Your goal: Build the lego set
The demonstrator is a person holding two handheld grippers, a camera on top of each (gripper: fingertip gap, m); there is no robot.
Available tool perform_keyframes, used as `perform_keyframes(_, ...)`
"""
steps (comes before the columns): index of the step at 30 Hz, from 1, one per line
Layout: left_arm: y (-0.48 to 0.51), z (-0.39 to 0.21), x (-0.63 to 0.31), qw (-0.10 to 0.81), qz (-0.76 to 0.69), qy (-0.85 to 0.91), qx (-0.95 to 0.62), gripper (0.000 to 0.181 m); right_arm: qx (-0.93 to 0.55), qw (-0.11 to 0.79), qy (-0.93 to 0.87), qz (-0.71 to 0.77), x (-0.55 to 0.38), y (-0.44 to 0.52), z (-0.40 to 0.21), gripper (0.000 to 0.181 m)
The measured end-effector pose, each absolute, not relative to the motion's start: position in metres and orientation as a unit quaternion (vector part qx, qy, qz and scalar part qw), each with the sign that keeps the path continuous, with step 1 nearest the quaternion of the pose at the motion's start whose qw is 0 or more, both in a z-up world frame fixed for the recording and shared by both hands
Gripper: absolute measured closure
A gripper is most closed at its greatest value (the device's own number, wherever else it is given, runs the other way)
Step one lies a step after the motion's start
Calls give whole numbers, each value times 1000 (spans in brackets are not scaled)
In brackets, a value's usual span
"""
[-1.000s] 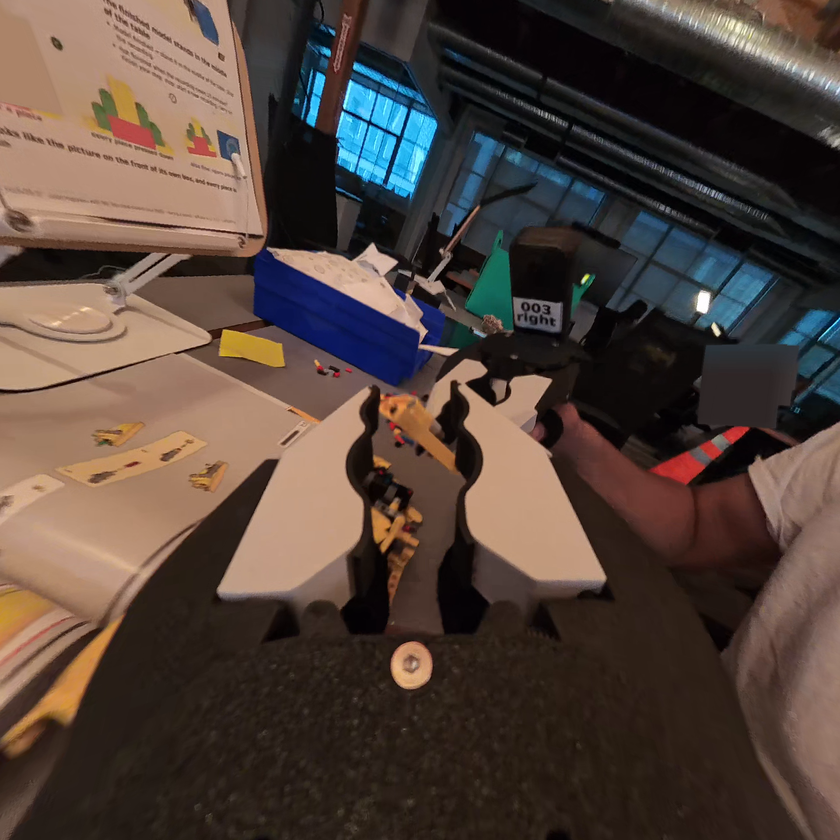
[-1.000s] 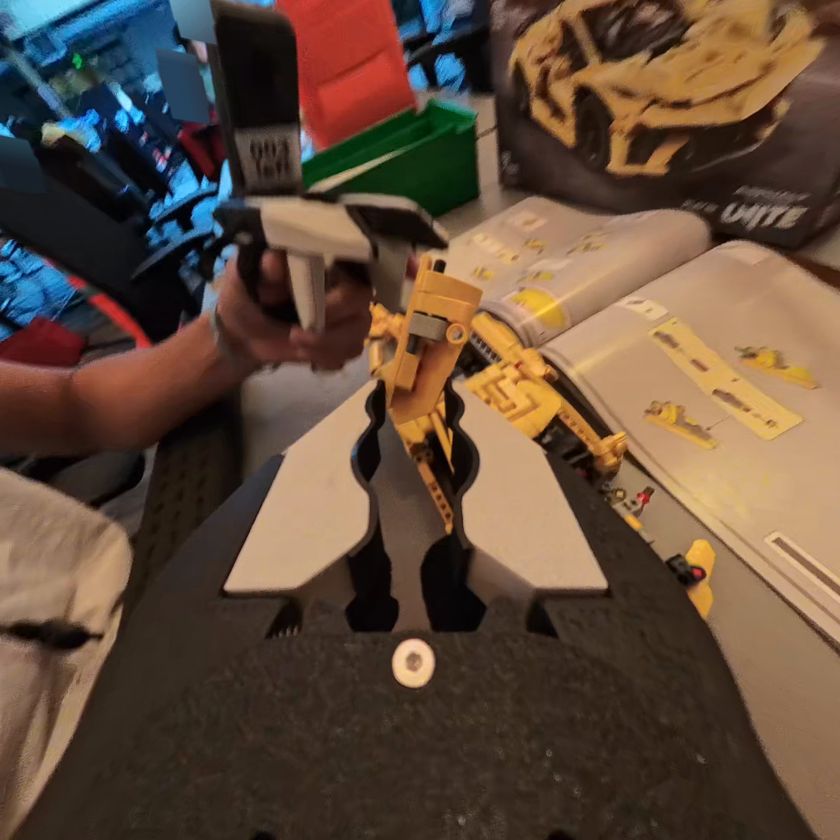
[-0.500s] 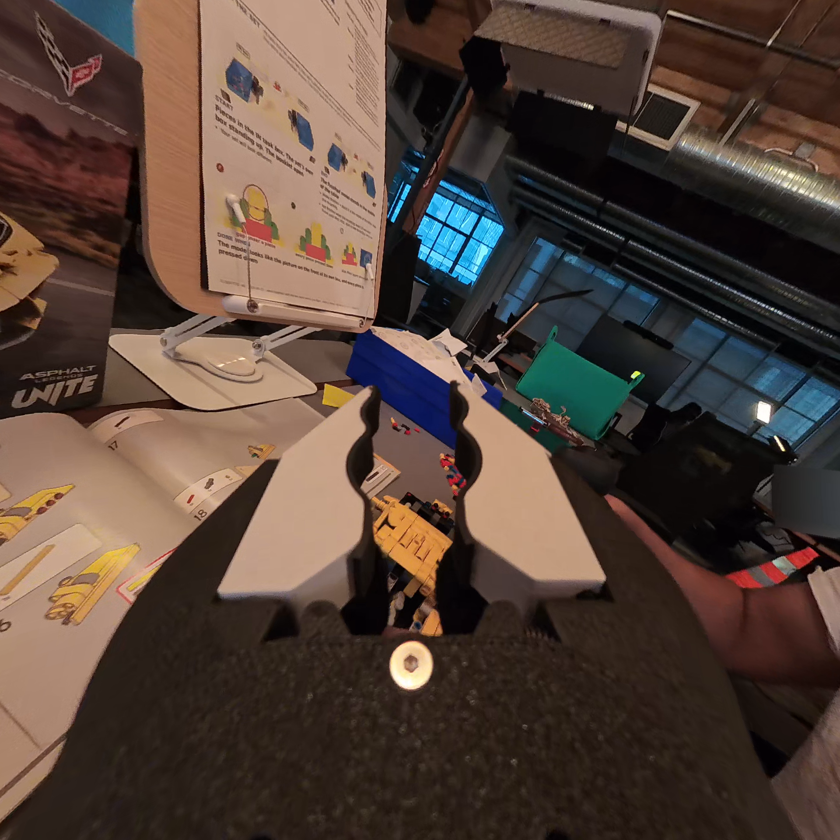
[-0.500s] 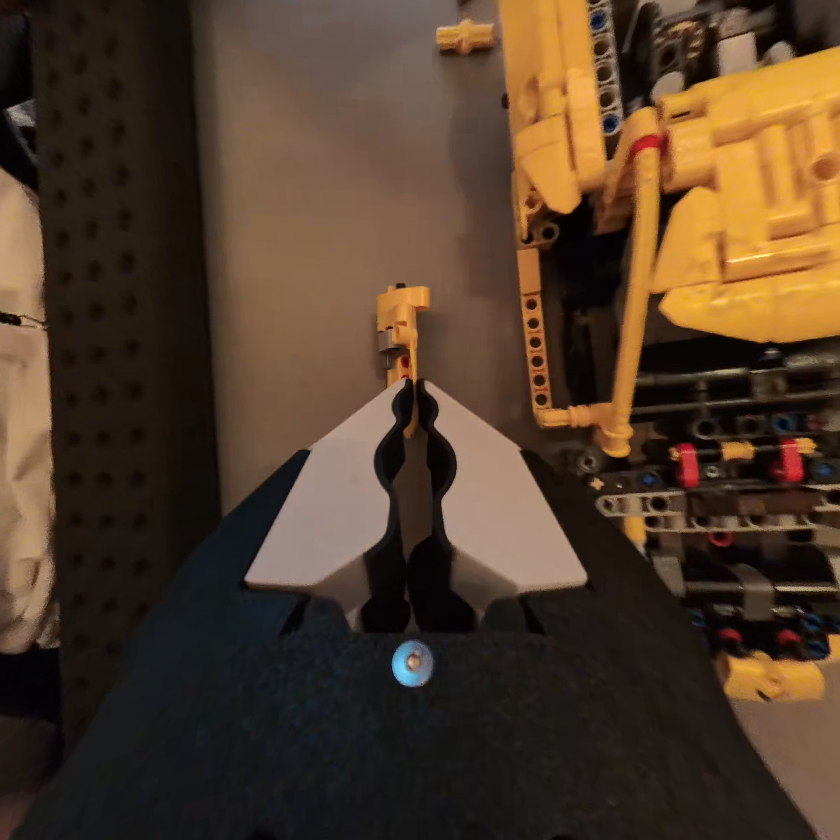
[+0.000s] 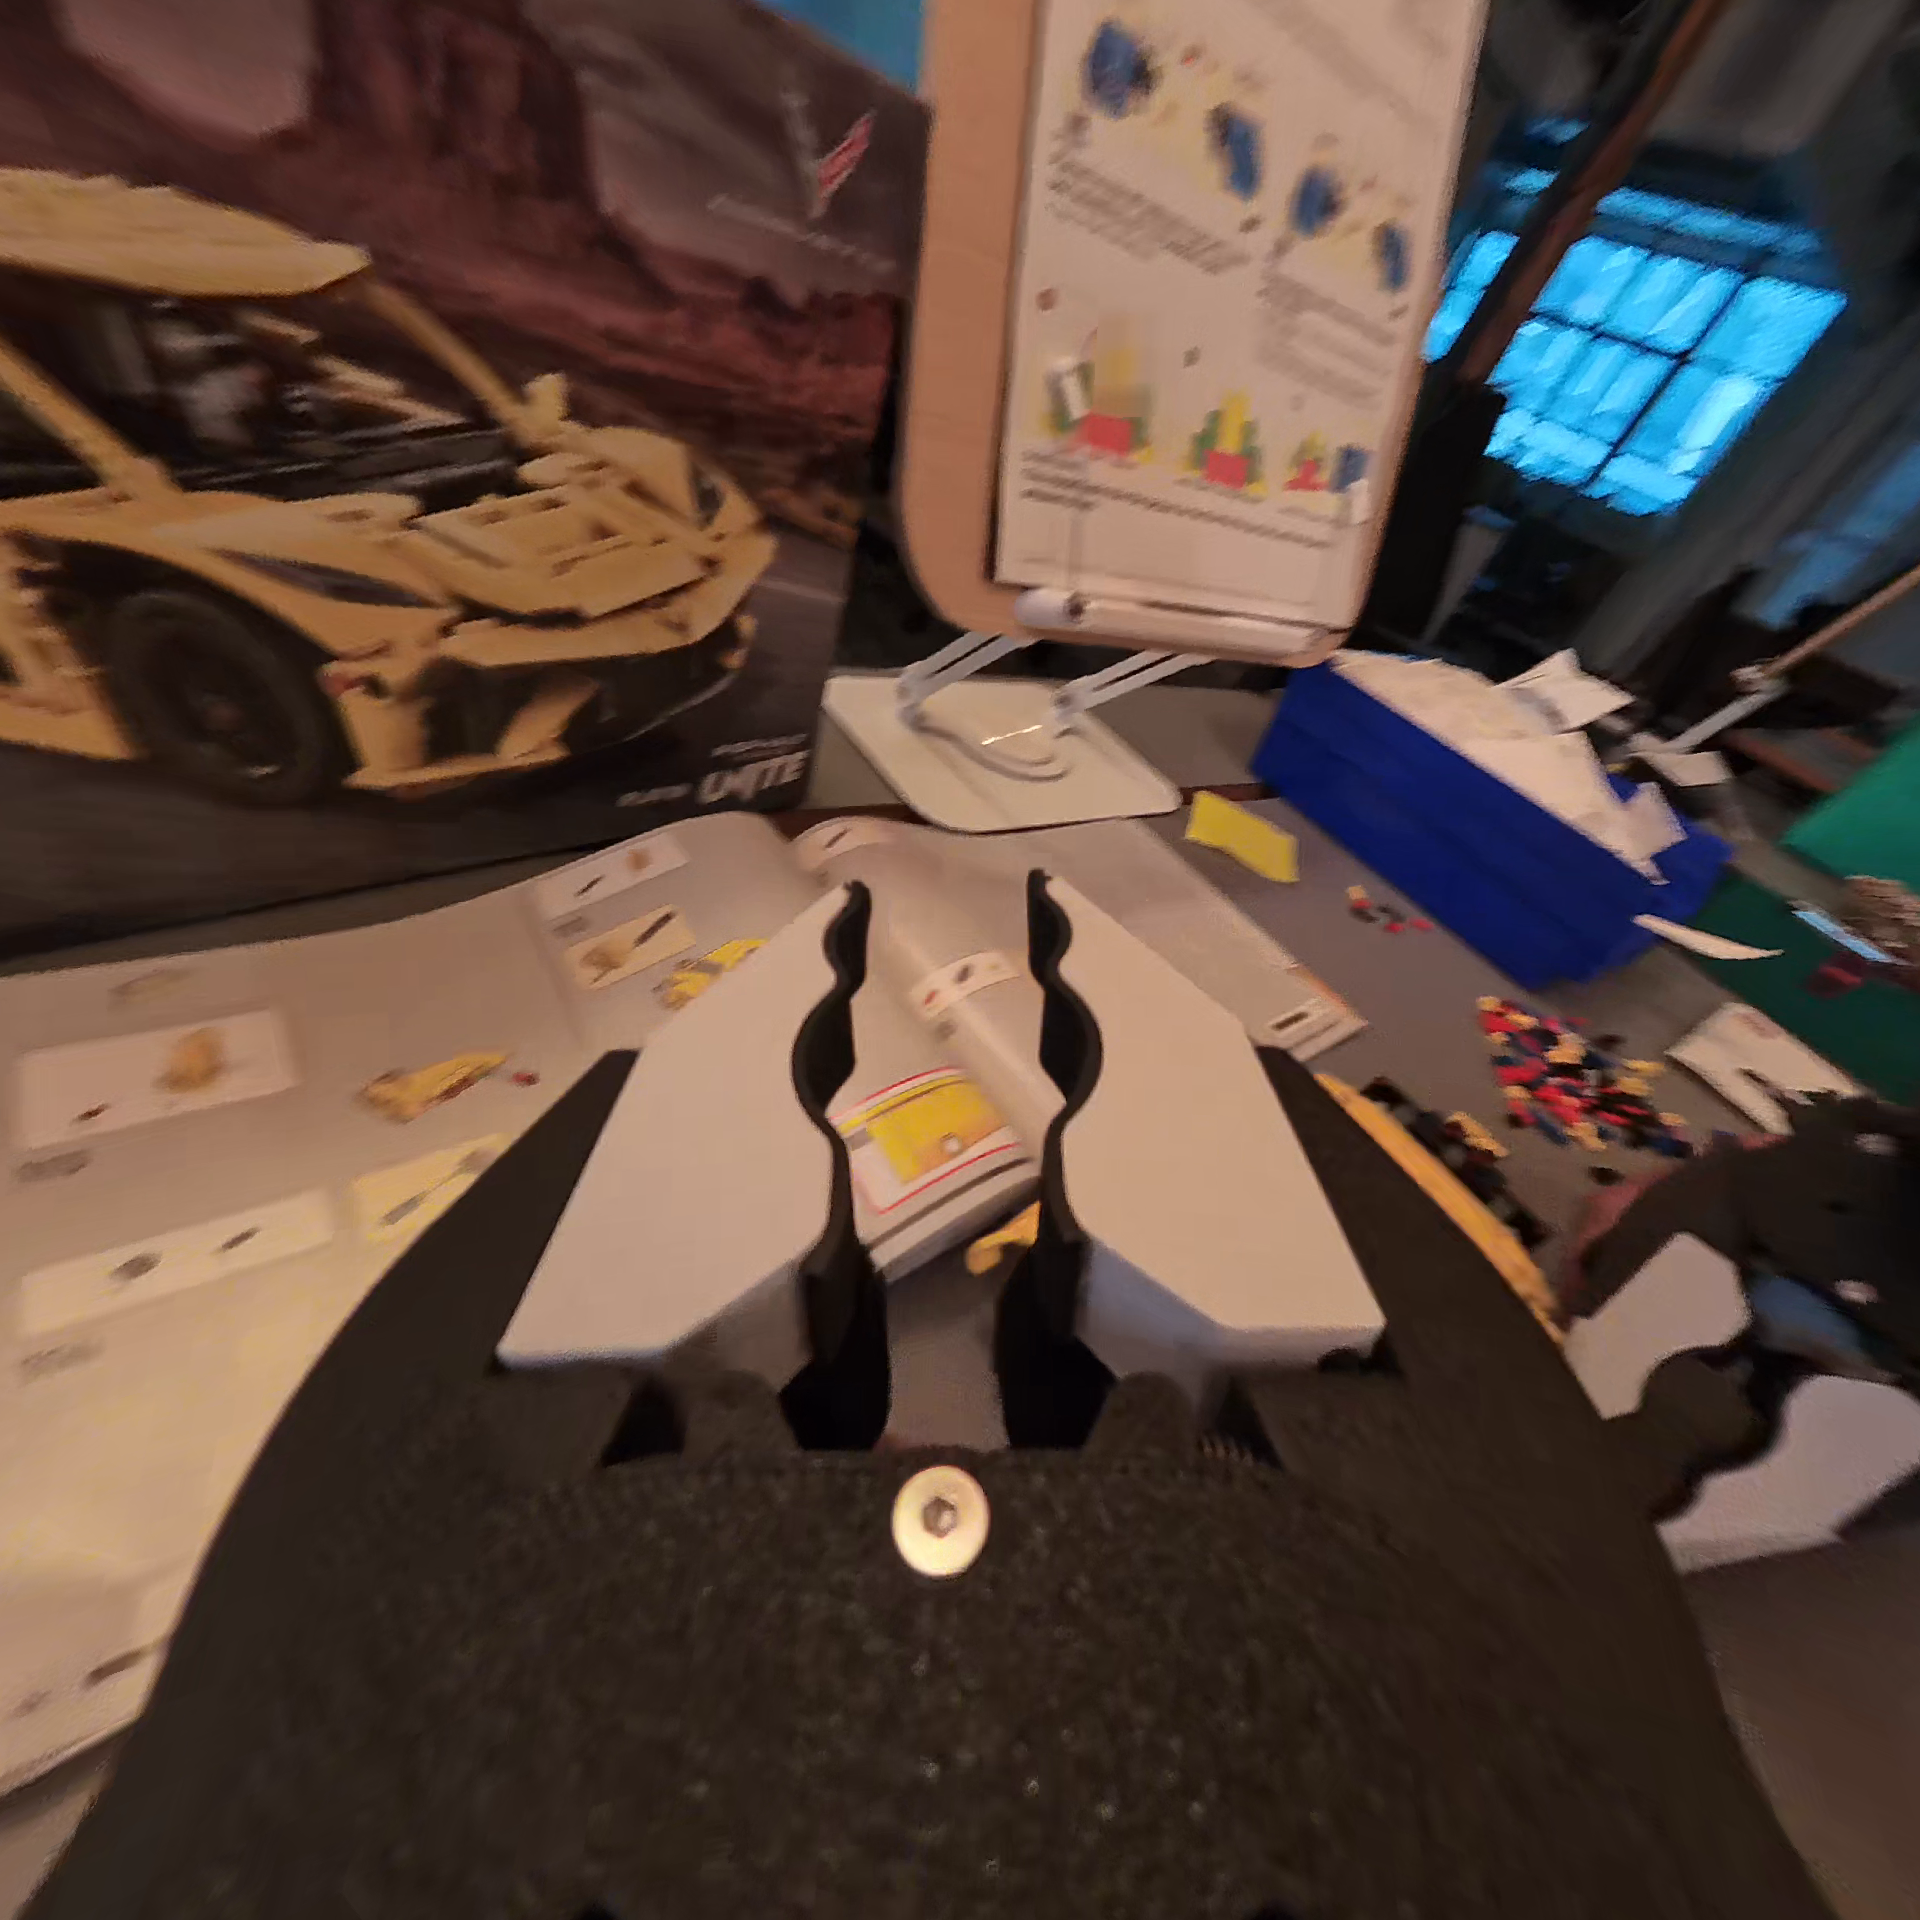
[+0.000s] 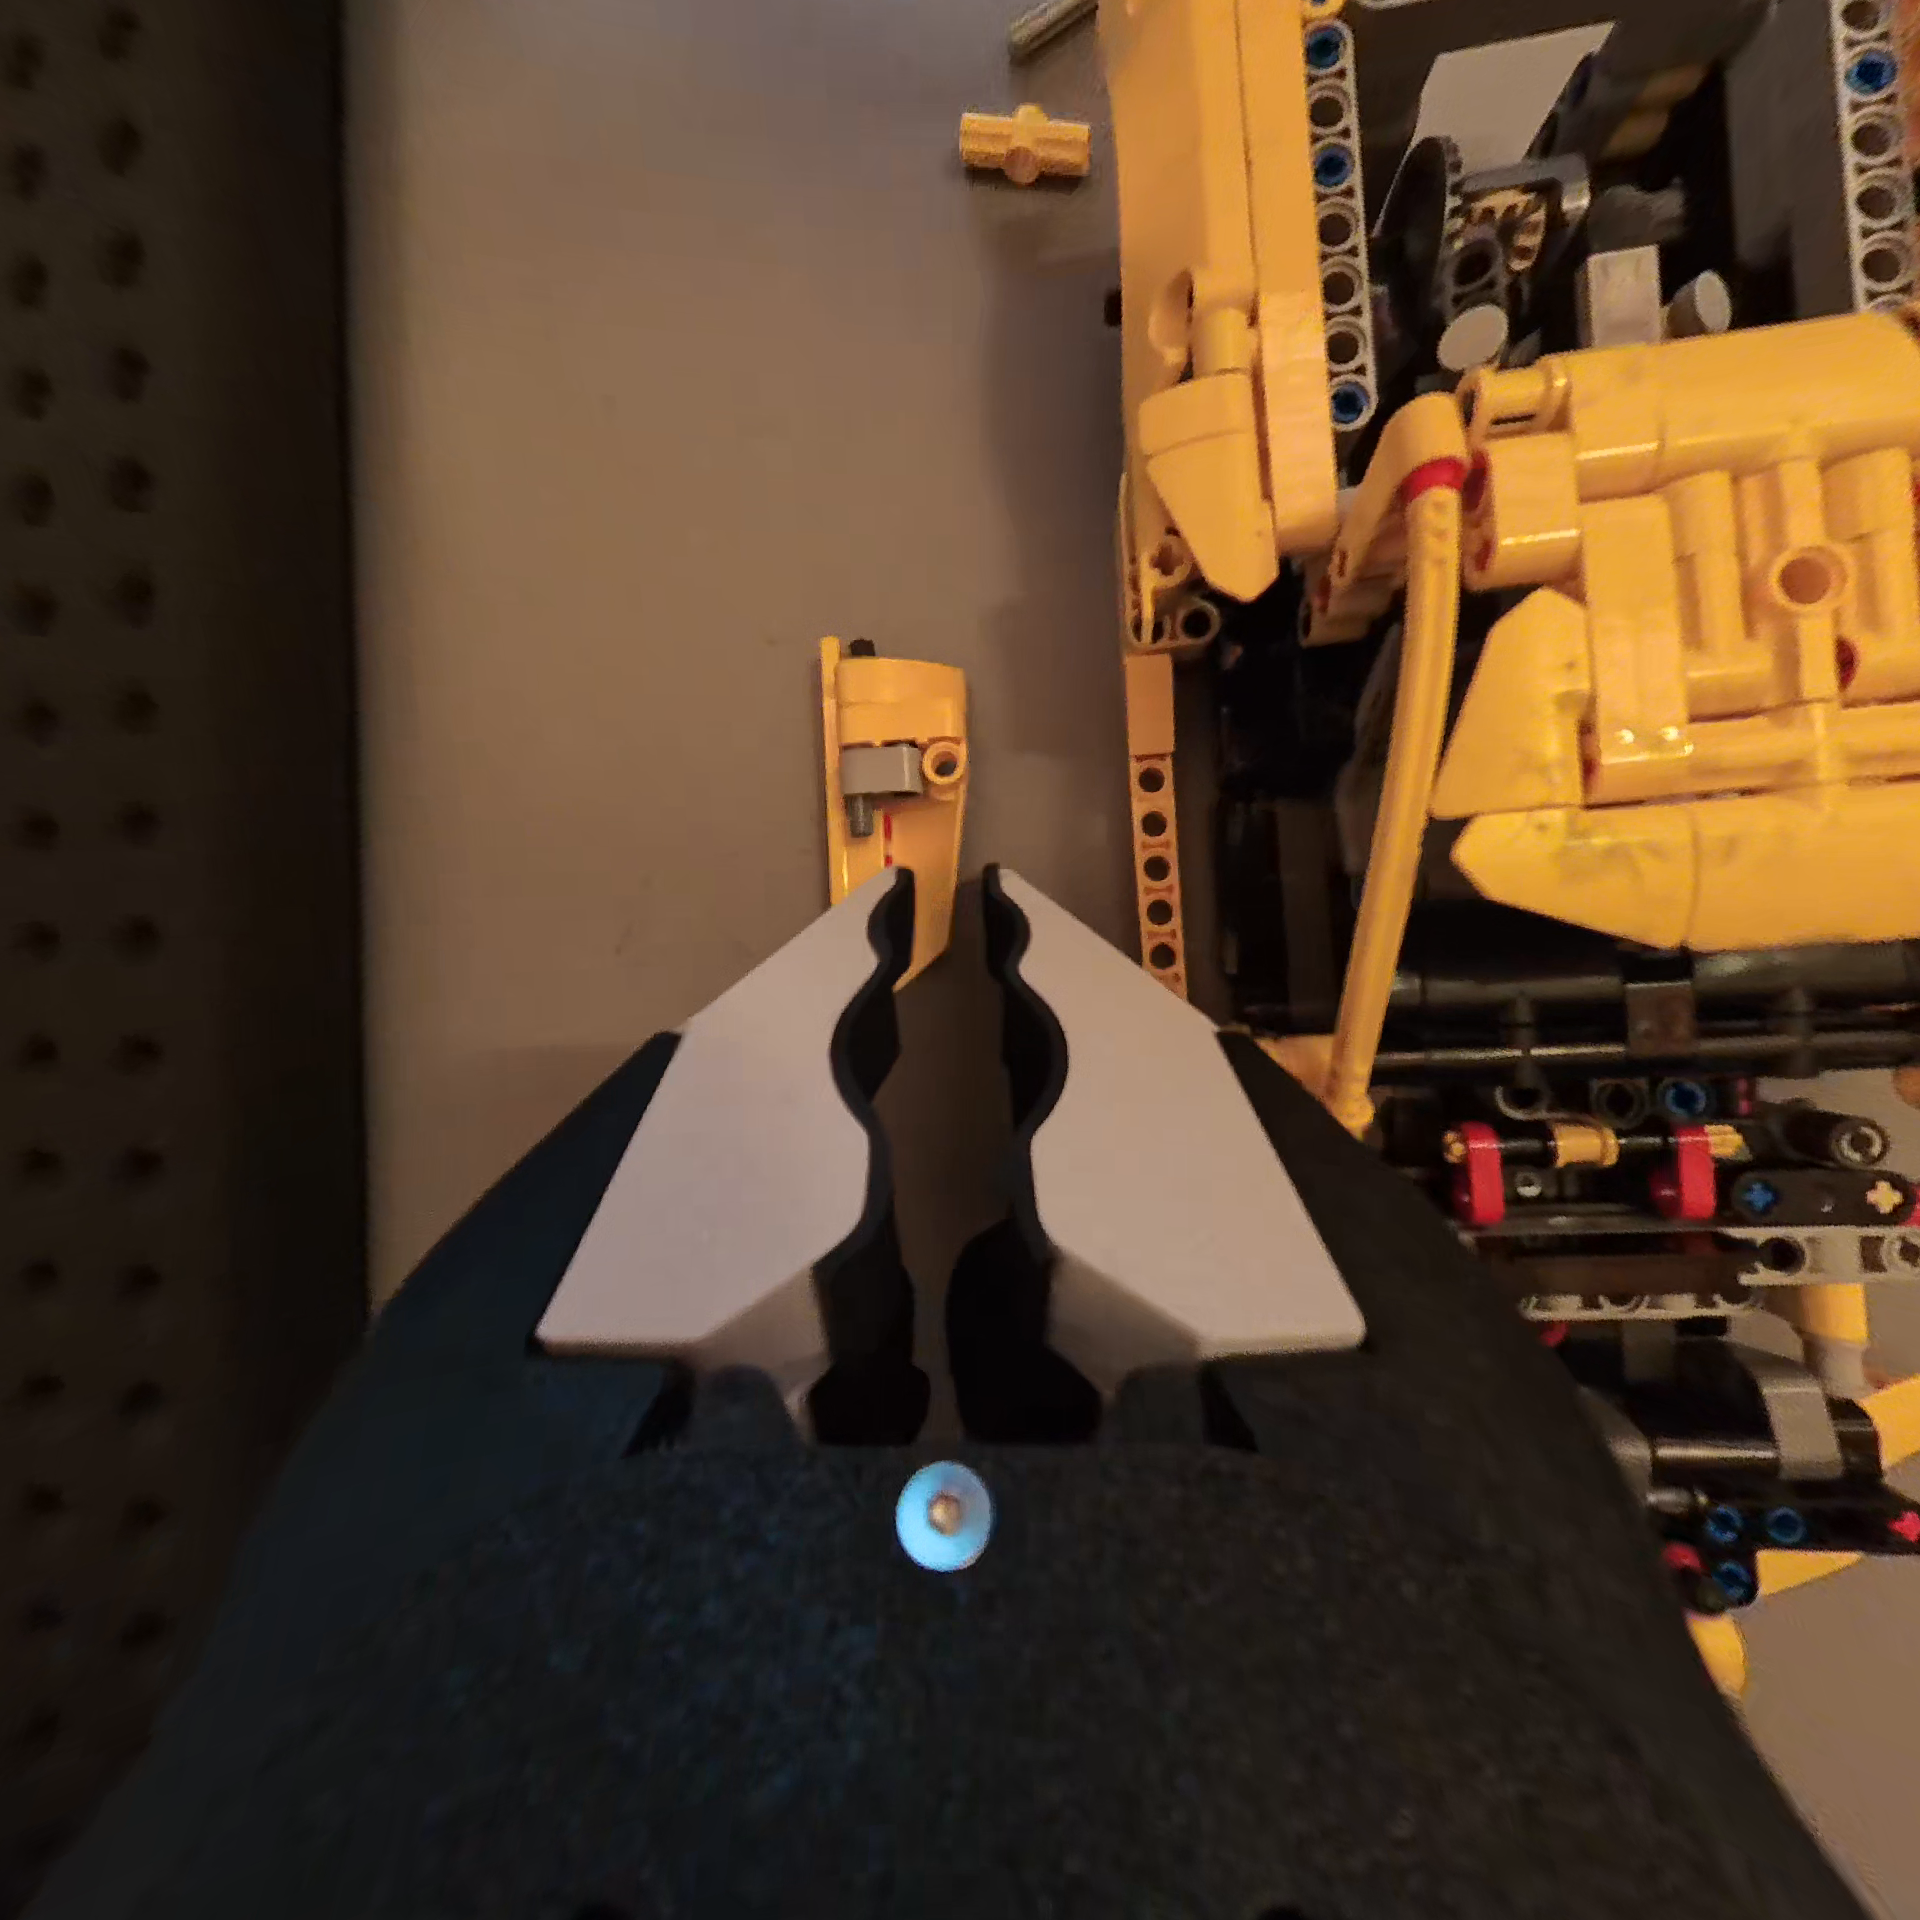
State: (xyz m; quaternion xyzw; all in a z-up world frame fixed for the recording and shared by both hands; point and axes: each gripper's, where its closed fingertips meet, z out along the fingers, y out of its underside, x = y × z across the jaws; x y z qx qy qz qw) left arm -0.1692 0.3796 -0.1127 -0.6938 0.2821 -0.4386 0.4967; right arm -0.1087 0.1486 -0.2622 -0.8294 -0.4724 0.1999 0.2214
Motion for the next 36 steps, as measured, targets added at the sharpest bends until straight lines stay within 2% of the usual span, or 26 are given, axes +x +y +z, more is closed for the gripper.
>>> perform_keyframes(4,392,-123,-178,496,-410,273,-715,151,-837,243,-418,255,-106,141,-238,159)
perform_keyframes(8,395,-130,-179,479,-412,266,-728,151,-816,353,-333,314,-94,136,-201,158)
perform_keyframes(14,385,-151,-165,448,-390,311,-742,151,-840,495,-128,182,3,135,-193,153)
perform_keyframes(17,370,-166,-151,420,-377,356,-745,151,-838,529,-70,111,46,115,-187,146)
perform_keyframes(23,341,-172,-129,394,-377,411,-731,151,-869,492,-42,-17,114,66,-194,144)
perform_keyframes(29,339,-172,-126,418,-344,431,-722,151,-909,415,-1,-28,150,34,-226,150)
perform_keyframes(36,345,-170,-129,426,-345,420,-723,152,-920,387,51,22,160,39,-242,162)
